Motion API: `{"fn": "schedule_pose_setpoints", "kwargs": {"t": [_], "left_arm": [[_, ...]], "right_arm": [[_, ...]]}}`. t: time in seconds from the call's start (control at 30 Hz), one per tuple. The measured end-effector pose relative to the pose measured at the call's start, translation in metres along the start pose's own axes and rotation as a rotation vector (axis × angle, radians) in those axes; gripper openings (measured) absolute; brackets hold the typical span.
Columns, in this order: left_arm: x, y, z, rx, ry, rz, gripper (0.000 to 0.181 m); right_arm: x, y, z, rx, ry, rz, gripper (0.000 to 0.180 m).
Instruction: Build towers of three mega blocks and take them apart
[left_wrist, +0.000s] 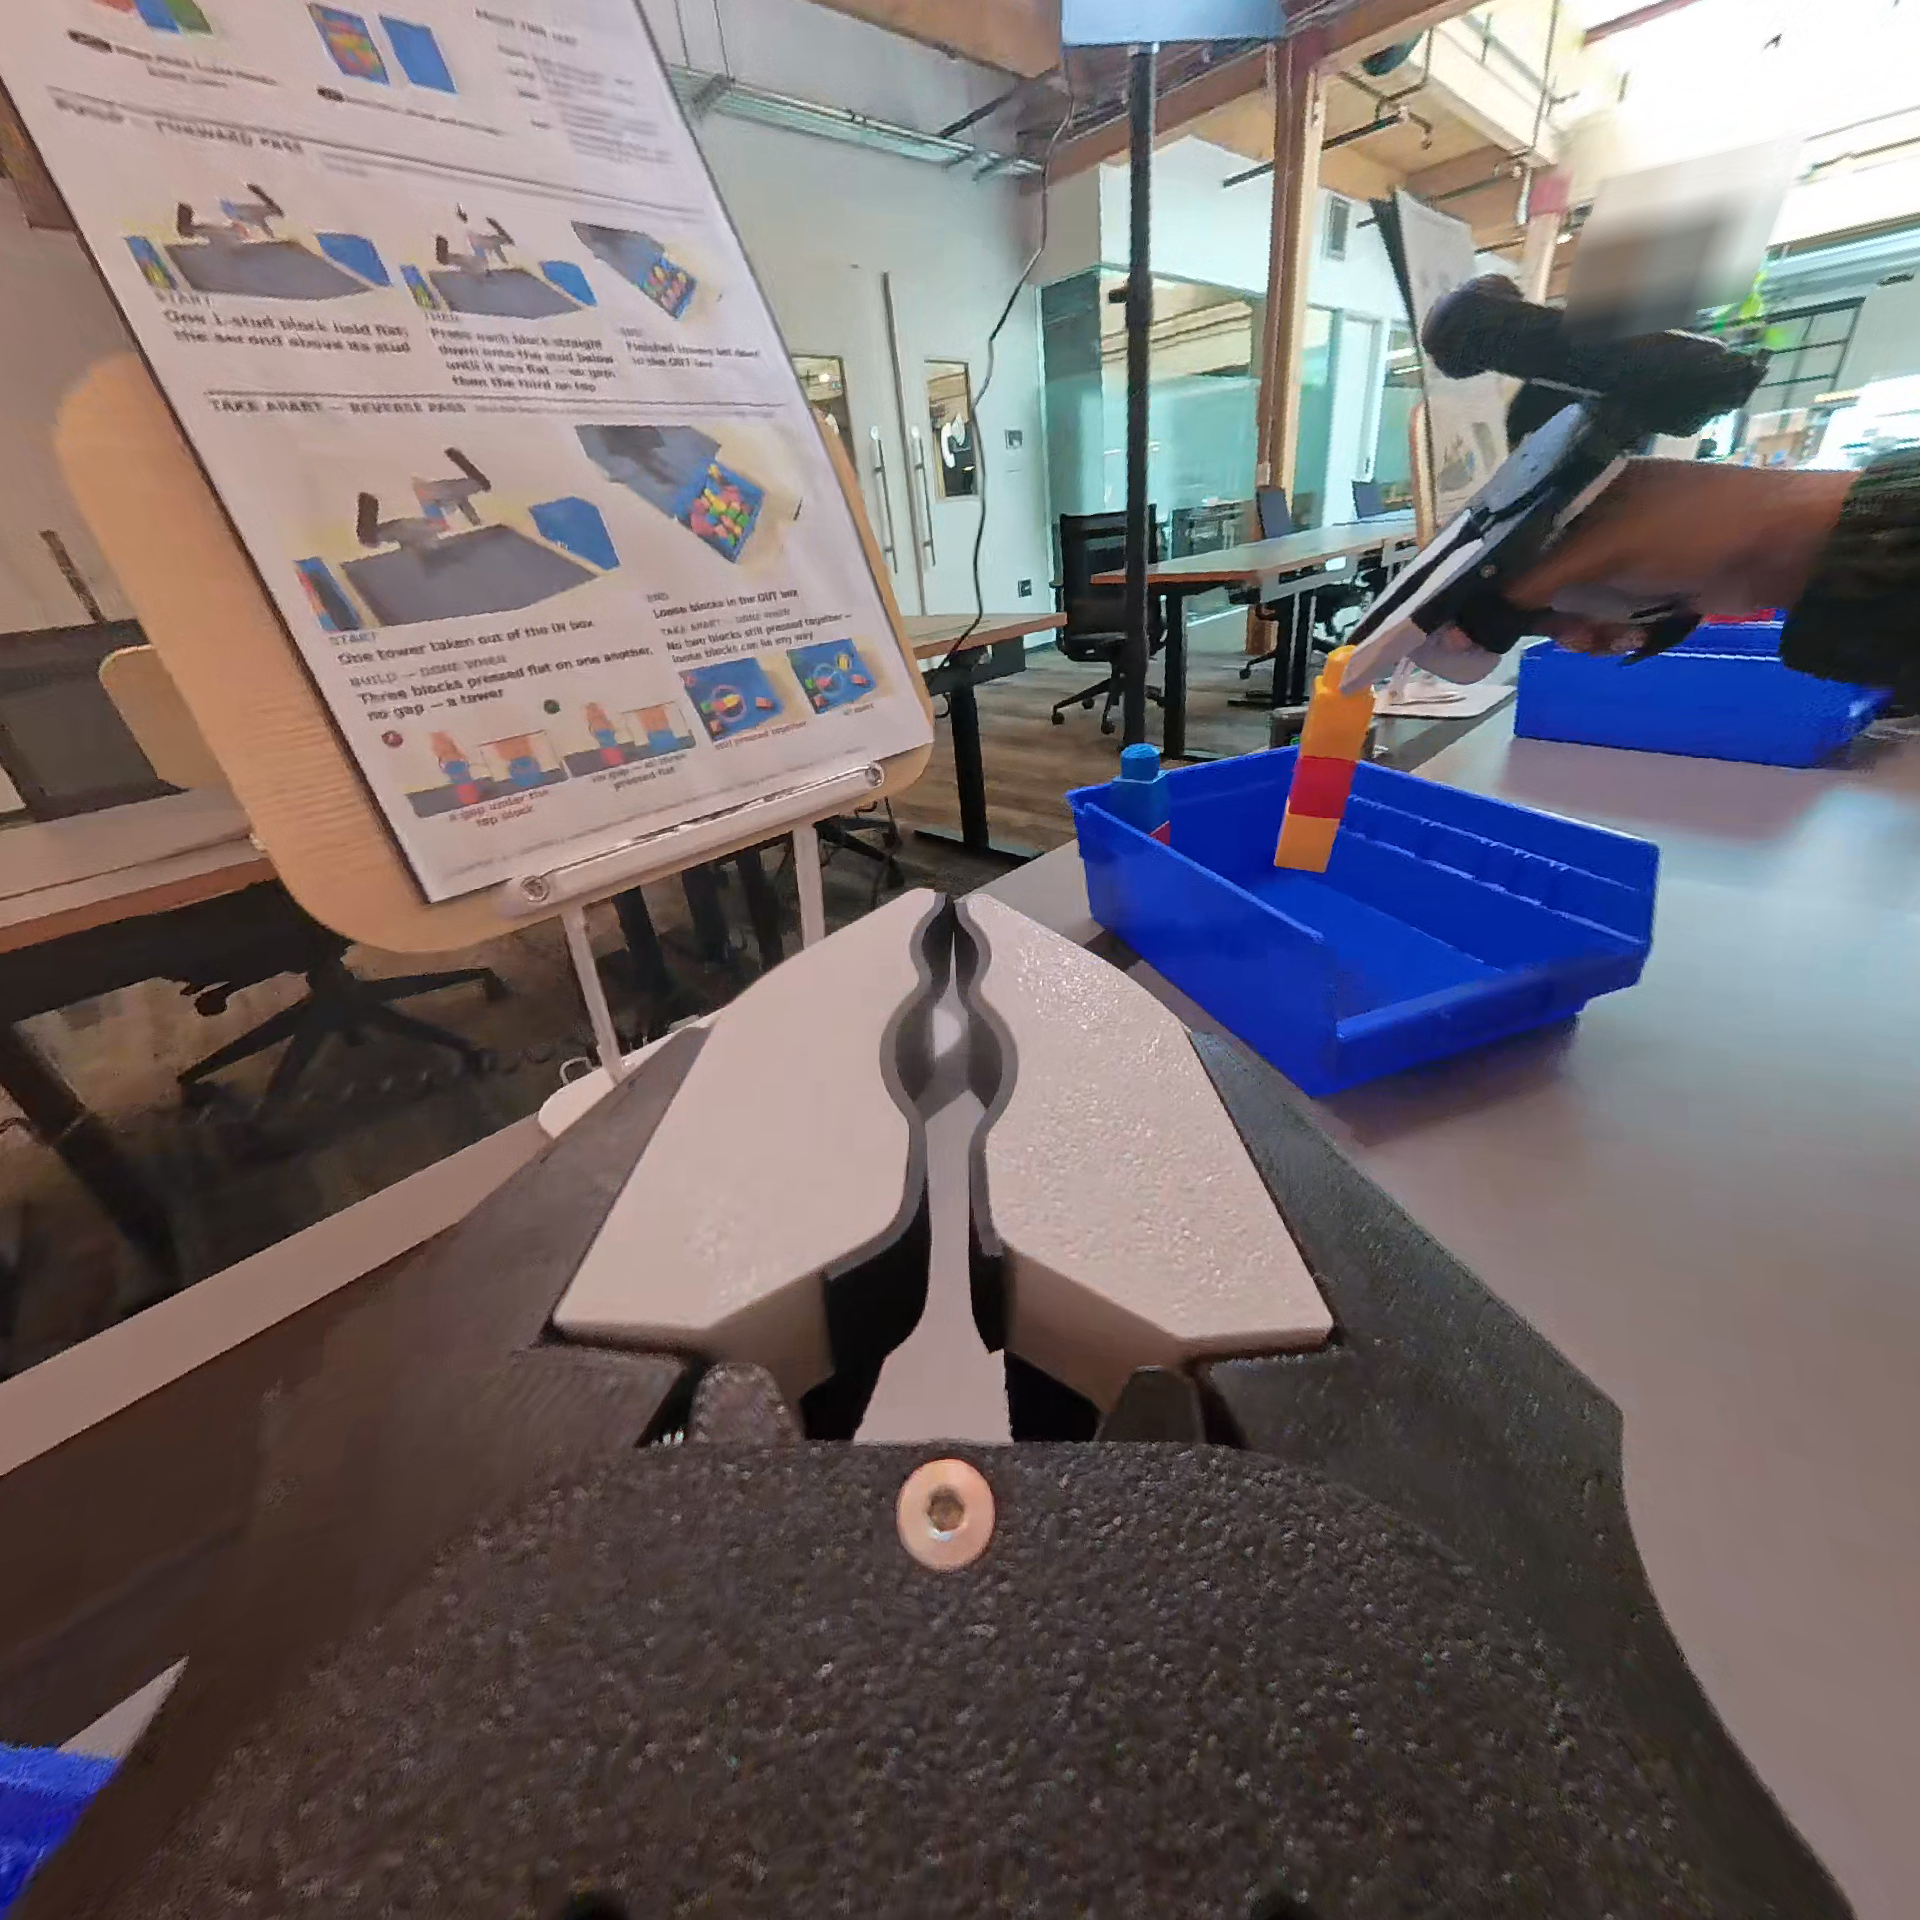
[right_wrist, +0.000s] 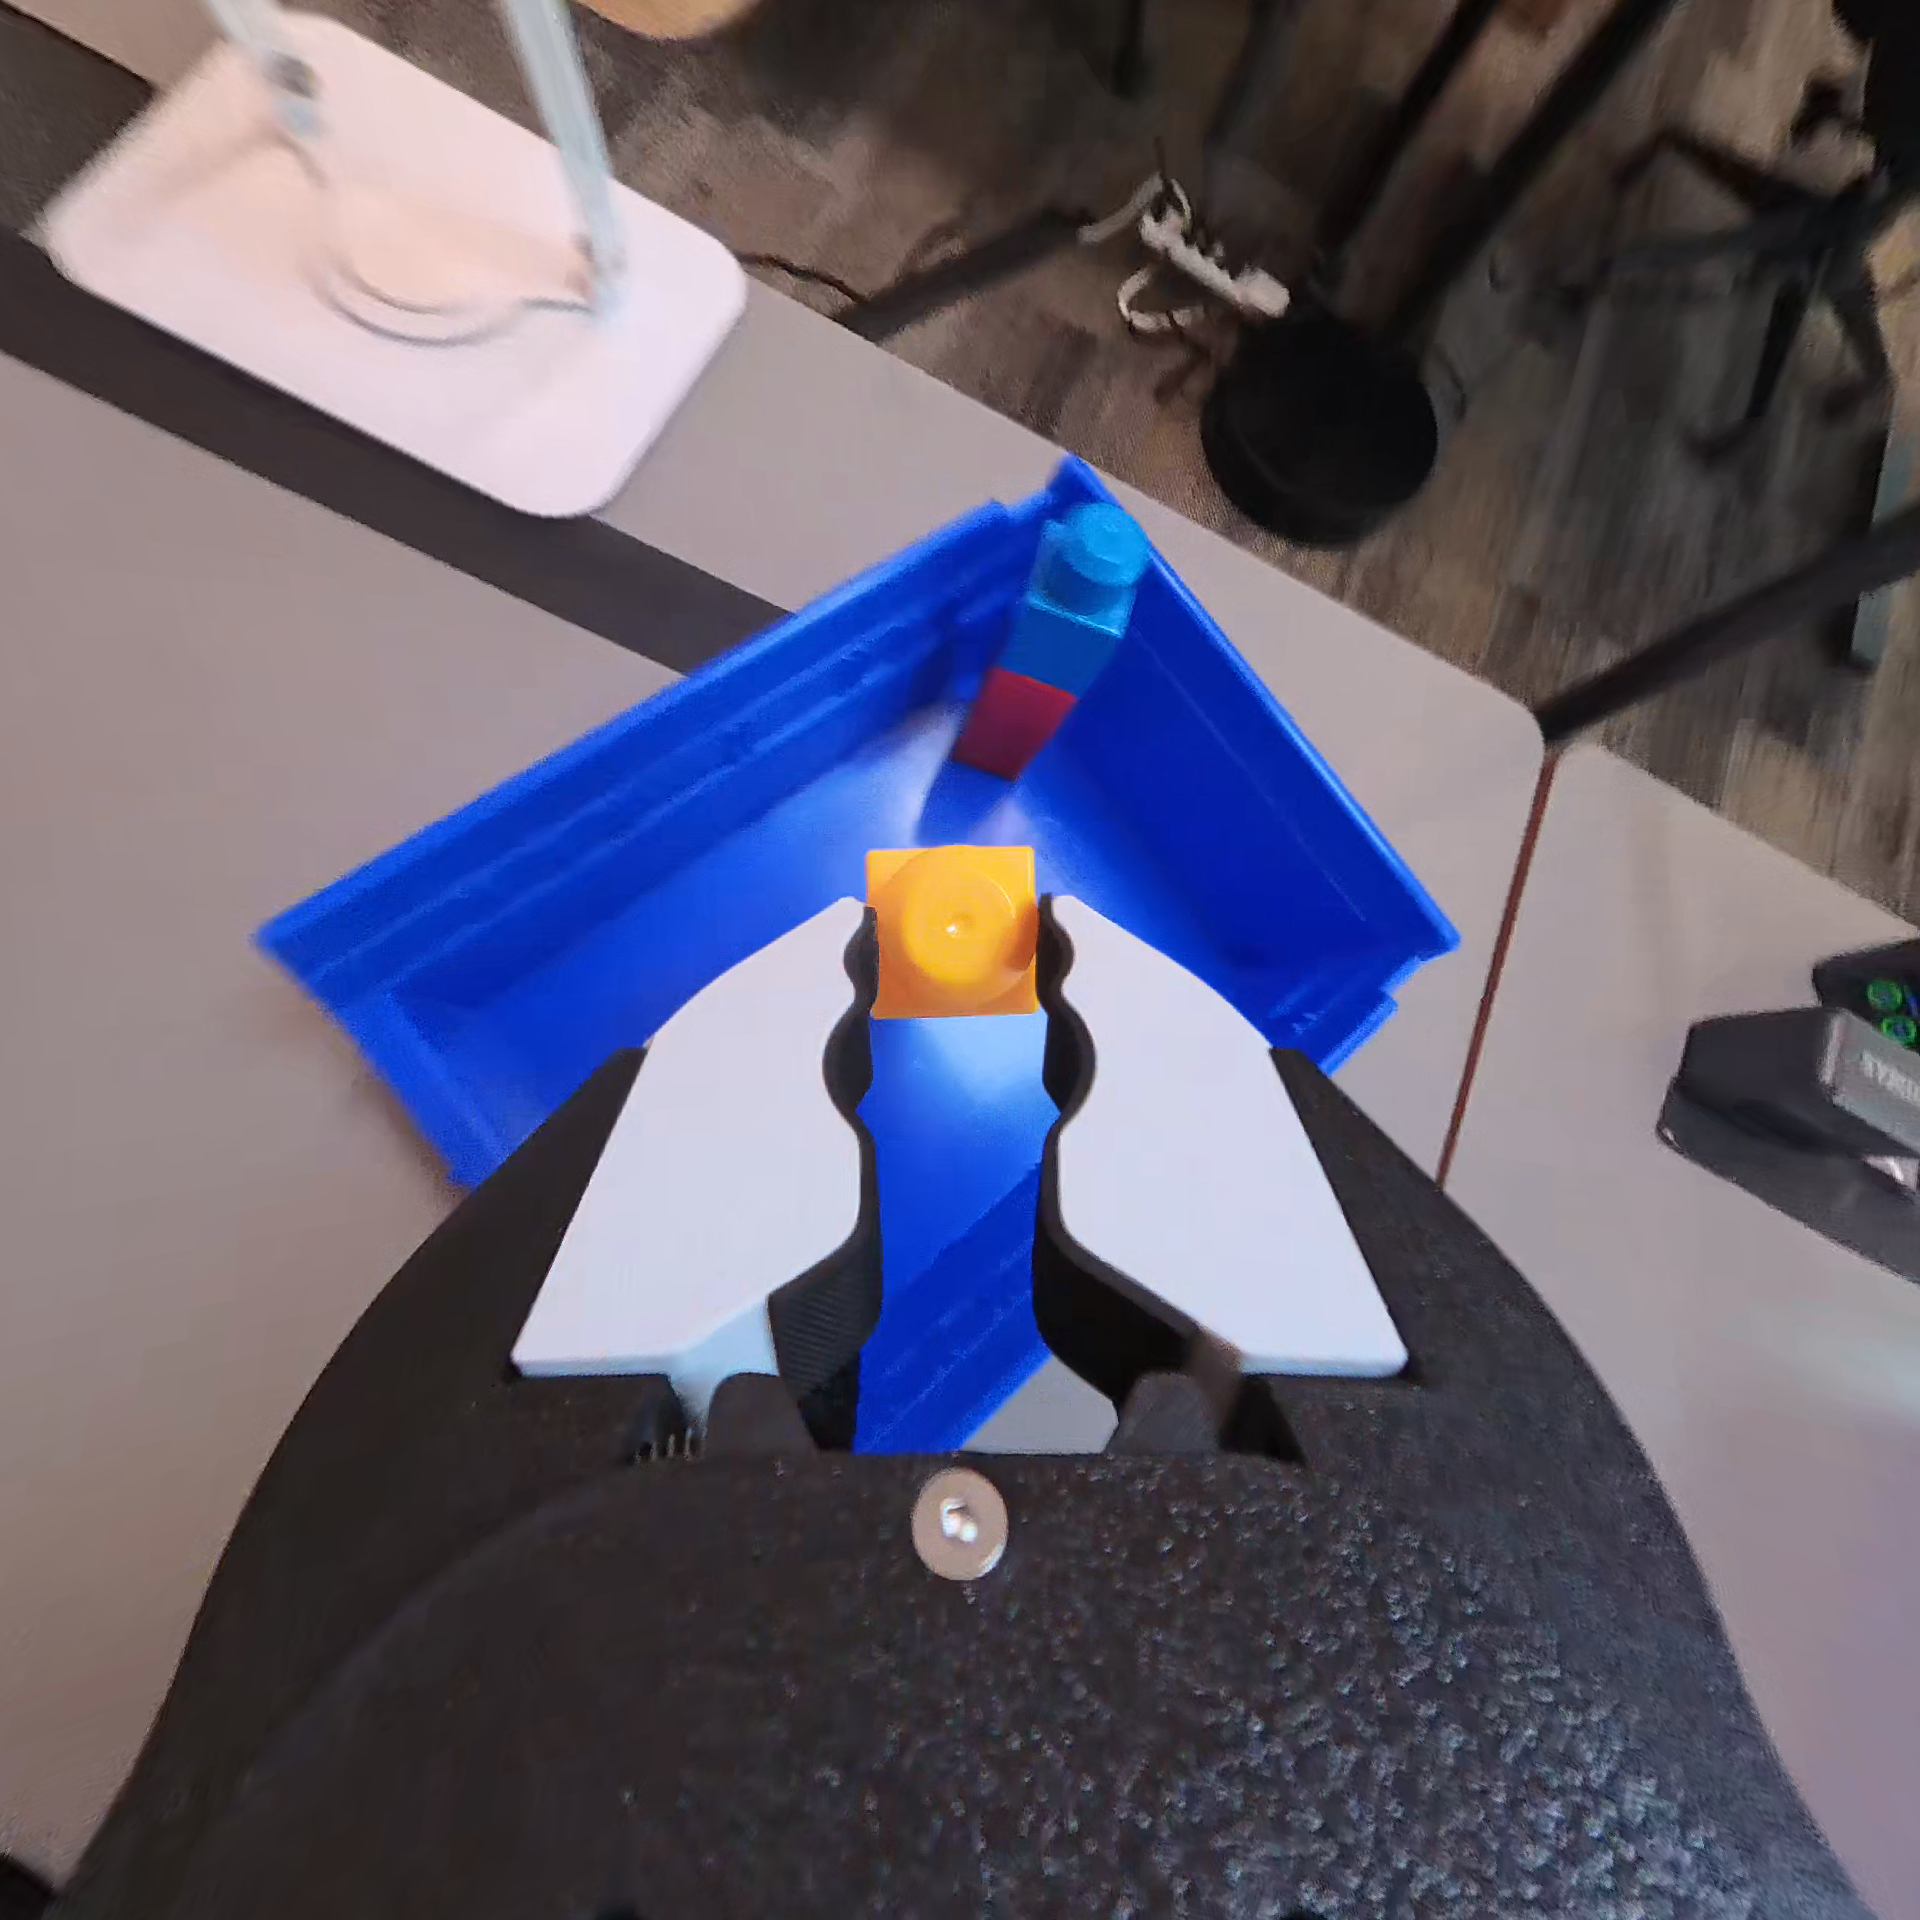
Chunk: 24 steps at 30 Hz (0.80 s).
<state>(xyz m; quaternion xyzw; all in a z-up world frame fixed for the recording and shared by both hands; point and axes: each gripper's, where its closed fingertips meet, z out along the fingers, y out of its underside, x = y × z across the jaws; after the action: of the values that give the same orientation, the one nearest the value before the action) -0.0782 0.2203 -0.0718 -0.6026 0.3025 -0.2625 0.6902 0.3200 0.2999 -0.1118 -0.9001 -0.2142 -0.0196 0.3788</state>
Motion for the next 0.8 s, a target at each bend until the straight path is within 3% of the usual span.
{"fn": "schedule_pose_setpoints", "kwargs": {"t": [0.33, 0.8], "left_arm": [[-0.031, 0.033, 0.002, -0.038, -0.062, -0.065, 0.000], [-0.033, 0.059, 0.009, -0.096, -0.051, -0.042, 0.000]], "right_arm": [[0.074, 0.002, 0.070, -0.137, 0.058, 0.122, 0.030], [0.070, -0.010, 0.119, -0.128, -0.016, 0.134, 0.030]]}}
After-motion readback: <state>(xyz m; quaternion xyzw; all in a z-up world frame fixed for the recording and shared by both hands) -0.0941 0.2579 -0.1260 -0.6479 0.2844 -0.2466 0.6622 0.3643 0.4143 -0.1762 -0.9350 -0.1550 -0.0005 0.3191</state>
